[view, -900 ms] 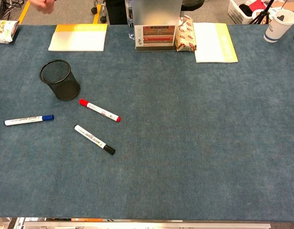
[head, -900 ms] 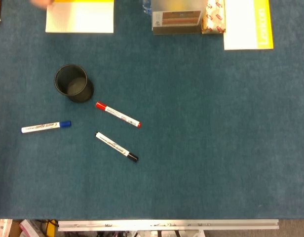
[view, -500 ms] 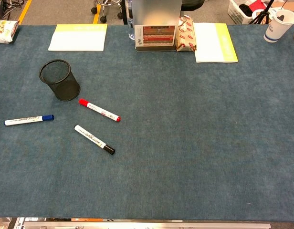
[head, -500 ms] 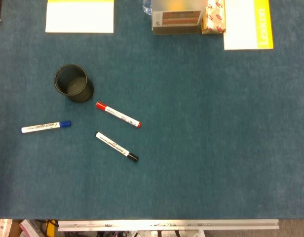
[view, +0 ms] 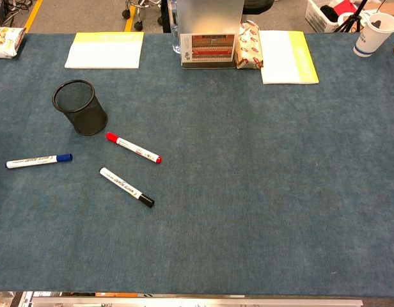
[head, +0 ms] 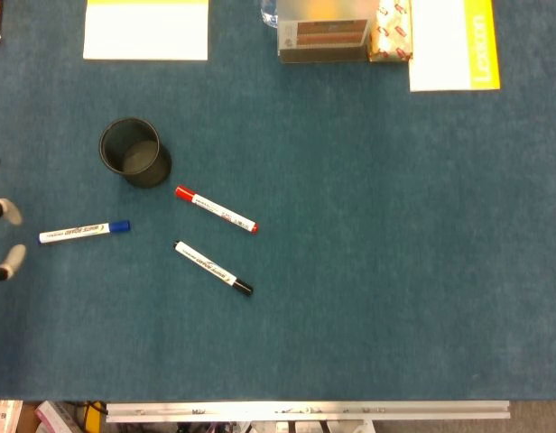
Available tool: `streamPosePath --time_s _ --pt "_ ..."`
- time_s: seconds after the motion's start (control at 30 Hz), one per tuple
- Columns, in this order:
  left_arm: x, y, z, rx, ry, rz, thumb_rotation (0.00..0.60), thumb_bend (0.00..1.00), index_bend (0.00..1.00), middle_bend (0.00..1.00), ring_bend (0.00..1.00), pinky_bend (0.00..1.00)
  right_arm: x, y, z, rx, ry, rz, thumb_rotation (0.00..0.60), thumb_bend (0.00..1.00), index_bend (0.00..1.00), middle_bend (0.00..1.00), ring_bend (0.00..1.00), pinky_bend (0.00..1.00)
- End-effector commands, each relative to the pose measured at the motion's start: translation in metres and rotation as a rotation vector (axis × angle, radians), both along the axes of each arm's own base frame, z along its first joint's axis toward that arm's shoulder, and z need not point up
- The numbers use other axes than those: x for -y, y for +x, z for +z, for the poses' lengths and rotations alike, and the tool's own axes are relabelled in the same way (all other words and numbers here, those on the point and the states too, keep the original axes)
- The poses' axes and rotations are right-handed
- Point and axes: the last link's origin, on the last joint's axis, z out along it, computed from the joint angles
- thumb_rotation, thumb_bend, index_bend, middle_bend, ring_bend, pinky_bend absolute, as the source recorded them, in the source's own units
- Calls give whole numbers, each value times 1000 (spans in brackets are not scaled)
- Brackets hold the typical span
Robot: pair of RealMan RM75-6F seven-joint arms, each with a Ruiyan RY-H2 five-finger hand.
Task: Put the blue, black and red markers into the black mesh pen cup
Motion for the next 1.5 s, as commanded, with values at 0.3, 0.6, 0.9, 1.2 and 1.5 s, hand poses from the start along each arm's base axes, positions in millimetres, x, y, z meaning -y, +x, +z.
streamPosePath --time_s 0.3,0.6,0.9,1.2,1.5 --pt "-31 12 -42 22 -70 73 600 246 450 37 0 100 0 0 5 12 -13 1 600 0 339 325 420 643" --pt "-44 5 -70 38 -159 179 600 233 368 3 0 89 0 0 8 20 -20 5 600 0 339 325 420 643" --pt "-46 8 -83 36 -160 176 600 212 347 5 0 89 2 -1 7 21 -10 3 600 0 339 325 419 643" --pt "-48 13 -91 43 -171 180 597 212 370 12 0 90 2 -1 6 18 -4 2 600 0 339 325 419 643" --pt "-51 15 -103 43 -176 185 529 211 407 20 0 92 2 -1 7 21 -8 3 600 0 339 325 419 643"
